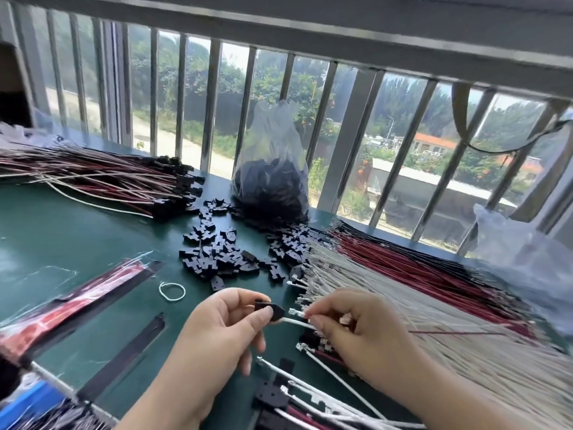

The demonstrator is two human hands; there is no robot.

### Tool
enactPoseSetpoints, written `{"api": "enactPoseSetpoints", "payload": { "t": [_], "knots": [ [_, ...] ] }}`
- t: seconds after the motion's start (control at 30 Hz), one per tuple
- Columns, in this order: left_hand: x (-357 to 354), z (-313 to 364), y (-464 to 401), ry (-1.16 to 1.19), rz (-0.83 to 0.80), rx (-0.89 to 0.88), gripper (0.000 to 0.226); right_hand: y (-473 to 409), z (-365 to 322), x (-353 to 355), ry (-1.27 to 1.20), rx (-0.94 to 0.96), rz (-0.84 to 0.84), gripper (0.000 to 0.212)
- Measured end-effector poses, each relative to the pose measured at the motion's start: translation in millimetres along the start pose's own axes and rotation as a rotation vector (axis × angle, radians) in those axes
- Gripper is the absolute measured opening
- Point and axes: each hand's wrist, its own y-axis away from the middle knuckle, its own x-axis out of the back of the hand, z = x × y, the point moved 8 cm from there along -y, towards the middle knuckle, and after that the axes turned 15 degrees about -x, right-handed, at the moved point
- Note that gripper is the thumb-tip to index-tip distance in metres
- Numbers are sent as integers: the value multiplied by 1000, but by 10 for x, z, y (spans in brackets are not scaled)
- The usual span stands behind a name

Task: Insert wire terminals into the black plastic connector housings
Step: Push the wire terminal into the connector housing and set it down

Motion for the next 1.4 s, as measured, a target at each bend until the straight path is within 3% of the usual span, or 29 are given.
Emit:
{"api": "enactPoseSetpoints", "payload": {
  "t": [0.67, 0.8, 1.13, 1.27, 1.4],
  "knots": [
    [-83, 44, 27, 110, -39, 21, 9, 36, 20, -36, -41, 44, -34, 24],
    [-108, 30, 42, 141, -78, 56, 22, 31, 38, -39, -45, 33, -61, 25],
    [-186, -40, 48, 116, -128, 140, 4, 132, -116, -69, 195, 247, 74, 15],
    [-173, -21, 34, 99, -82, 106, 10, 42, -19, -66, -13, 88, 22, 11],
    [-143, -24, 30, 74, -31, 80, 8, 0, 45, -62, -14, 12, -53, 18]
  ]
}}
